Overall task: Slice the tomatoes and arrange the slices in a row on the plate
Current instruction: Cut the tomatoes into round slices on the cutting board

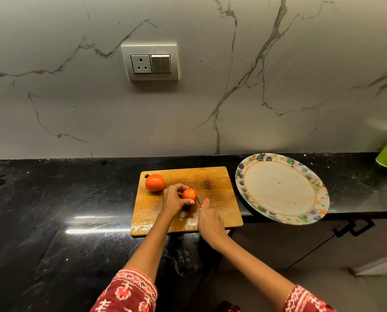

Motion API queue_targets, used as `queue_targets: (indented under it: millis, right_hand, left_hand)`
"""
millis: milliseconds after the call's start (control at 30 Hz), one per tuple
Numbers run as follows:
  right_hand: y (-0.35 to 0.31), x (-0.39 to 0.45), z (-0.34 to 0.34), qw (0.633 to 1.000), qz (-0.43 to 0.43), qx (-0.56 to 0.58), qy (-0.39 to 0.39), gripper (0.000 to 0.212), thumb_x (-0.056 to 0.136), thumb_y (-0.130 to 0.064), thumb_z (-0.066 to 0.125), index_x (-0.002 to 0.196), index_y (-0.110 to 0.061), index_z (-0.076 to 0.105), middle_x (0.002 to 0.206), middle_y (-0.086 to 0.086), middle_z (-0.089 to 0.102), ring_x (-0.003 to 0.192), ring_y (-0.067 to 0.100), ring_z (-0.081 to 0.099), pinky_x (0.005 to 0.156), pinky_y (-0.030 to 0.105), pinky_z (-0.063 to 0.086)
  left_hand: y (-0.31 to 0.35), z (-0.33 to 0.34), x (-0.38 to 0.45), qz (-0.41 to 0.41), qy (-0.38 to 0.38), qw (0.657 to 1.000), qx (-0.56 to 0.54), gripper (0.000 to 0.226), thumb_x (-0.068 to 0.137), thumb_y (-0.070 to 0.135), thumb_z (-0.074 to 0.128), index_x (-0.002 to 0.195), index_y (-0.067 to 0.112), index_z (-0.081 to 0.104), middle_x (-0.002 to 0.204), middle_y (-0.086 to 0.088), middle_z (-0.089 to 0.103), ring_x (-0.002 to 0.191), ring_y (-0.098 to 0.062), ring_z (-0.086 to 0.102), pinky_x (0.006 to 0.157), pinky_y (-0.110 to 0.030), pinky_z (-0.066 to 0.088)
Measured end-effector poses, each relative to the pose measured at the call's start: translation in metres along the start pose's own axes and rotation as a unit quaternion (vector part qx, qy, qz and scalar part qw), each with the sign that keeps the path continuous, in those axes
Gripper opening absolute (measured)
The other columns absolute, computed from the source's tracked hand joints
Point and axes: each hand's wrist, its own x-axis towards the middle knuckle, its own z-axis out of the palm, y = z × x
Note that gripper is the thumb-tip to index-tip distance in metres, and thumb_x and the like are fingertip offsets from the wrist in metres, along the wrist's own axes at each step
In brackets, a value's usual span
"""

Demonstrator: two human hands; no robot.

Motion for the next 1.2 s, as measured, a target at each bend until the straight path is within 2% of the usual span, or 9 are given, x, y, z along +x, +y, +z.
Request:
queue_targets:
  millis: [133, 200, 333, 567, 733, 800, 900, 1033, 1200]
  right_hand:
    - [-0.004, 0.016, -0.002, 1.000, -0.004, 0.024, -0.006, 0.025, 0.097, -0.005, 0.034, 0.120, 0.000, 0.041, 0.119, 0.018, 0.055, 0.104, 0.034, 0.058, 0.082, 0.041, 0.047]
    - [-0.003, 0.016, -0.001, 1.000, -0.010, 0.023, -0.004, 0.028, 0.097, -0.005, 0.034, 0.123, 0.002, 0.039, 0.119, 0.018, 0.056, 0.104, 0.034, 0.058, 0.082, 0.041, 0.047]
    - [0.004, 0.003, 0.003, 1.000, -0.005, -0.002, -0.008, 0.052, 0.098, -0.004, 0.027, 0.146, 0.005, 0.009, 0.121, 0.019, 0.057, 0.113, 0.034, 0.054, 0.087, 0.039, 0.043]
    - [-0.003, 0.021, 0.001, 1.000, -0.007, 0.010, -0.015, 0.026, 0.097, -0.007, 0.035, 0.121, -0.001, 0.042, 0.124, 0.018, 0.051, 0.108, 0.035, 0.055, 0.084, 0.039, 0.044]
    - [0.004, 0.005, 0.007, 1.000, 0.008, 0.017, -0.021, 0.054, 0.099, -0.006, 0.030, 0.146, 0.004, 0.008, 0.118, 0.019, 0.059, 0.109, 0.034, 0.056, 0.084, 0.039, 0.044]
    - [0.002, 0.009, 0.004, 1.000, 0.010, 0.013, -0.017, 0.049, 0.099, -0.006, 0.030, 0.144, 0.006, 0.015, 0.119, 0.019, 0.058, 0.109, 0.034, 0.056, 0.083, 0.038, 0.045]
    - [-0.005, 0.018, 0.000, 1.000, 0.002, 0.015, -0.009, 0.030, 0.098, -0.005, 0.029, 0.125, 0.002, 0.040, 0.122, 0.018, 0.053, 0.107, 0.034, 0.057, 0.082, 0.038, 0.045]
    - [0.002, 0.008, 0.006, 1.000, 0.003, 0.005, -0.020, 0.040, 0.099, -0.006, 0.029, 0.137, 0.005, 0.029, 0.121, 0.019, 0.056, 0.109, 0.034, 0.056, 0.085, 0.040, 0.045]
    - [0.021, -0.012, 0.011, 0.999, -0.025, -0.022, -0.039, 0.029, 0.099, -0.005, 0.027, 0.124, -0.003, 0.040, 0.121, 0.016, 0.055, 0.111, 0.033, 0.054, 0.085, 0.037, 0.042]
  left_hand:
    - [0.001, 0.002, -0.004, 0.009, -0.003, 1.000, -0.001, 0.045, 0.062, 0.009, 0.082, 0.104, 0.008, 0.063, 0.109, -0.006, 0.063, 0.094, -0.013, 0.053, 0.076, -0.023, 0.043]
    - [0.000, 0.001, -0.004, 0.011, 0.000, 1.000, -0.004, 0.046, 0.062, 0.008, 0.083, 0.104, 0.007, 0.064, 0.108, -0.006, 0.063, 0.096, -0.015, 0.055, 0.076, -0.023, 0.043]
    - [-0.004, 0.001, -0.002, 0.008, 0.002, 1.000, -0.009, 0.047, 0.060, 0.008, 0.084, 0.103, 0.008, 0.065, 0.109, -0.008, 0.064, 0.100, -0.020, 0.058, 0.078, -0.026, 0.047]
    - [-0.005, 0.005, -0.003, 0.013, 0.009, 1.000, -0.004, 0.045, 0.060, 0.010, 0.084, 0.101, 0.011, 0.064, 0.107, -0.006, 0.065, 0.096, -0.018, 0.058, 0.080, -0.028, 0.049]
    - [-0.005, 0.005, -0.004, 0.023, 0.009, 1.000, -0.006, 0.044, 0.060, 0.008, 0.083, 0.100, 0.009, 0.065, 0.105, -0.006, 0.065, 0.099, -0.020, 0.059, 0.080, -0.028, 0.050]
    - [-0.005, 0.005, -0.004, 0.027, 0.015, 1.000, -0.007, 0.044, 0.060, 0.008, 0.084, 0.099, 0.009, 0.065, 0.105, -0.006, 0.065, 0.098, -0.019, 0.059, 0.080, -0.028, 0.050]
    - [-0.004, 0.004, -0.002, 0.028, 0.013, 1.000, -0.005, 0.044, 0.060, 0.009, 0.083, 0.100, 0.009, 0.065, 0.105, -0.006, 0.065, 0.098, -0.018, 0.058, 0.079, -0.027, 0.049]
    - [-0.005, 0.006, -0.005, 0.024, 0.010, 1.000, -0.005, 0.044, 0.061, 0.007, 0.082, 0.101, 0.008, 0.065, 0.107, -0.007, 0.064, 0.099, -0.017, 0.056, 0.078, -0.026, 0.046]
    - [-0.005, 0.003, -0.002, 0.008, 0.015, 1.000, -0.015, 0.044, 0.061, 0.007, 0.083, 0.100, 0.009, 0.065, 0.110, -0.009, 0.063, 0.100, -0.020, 0.058, 0.079, -0.028, 0.048]
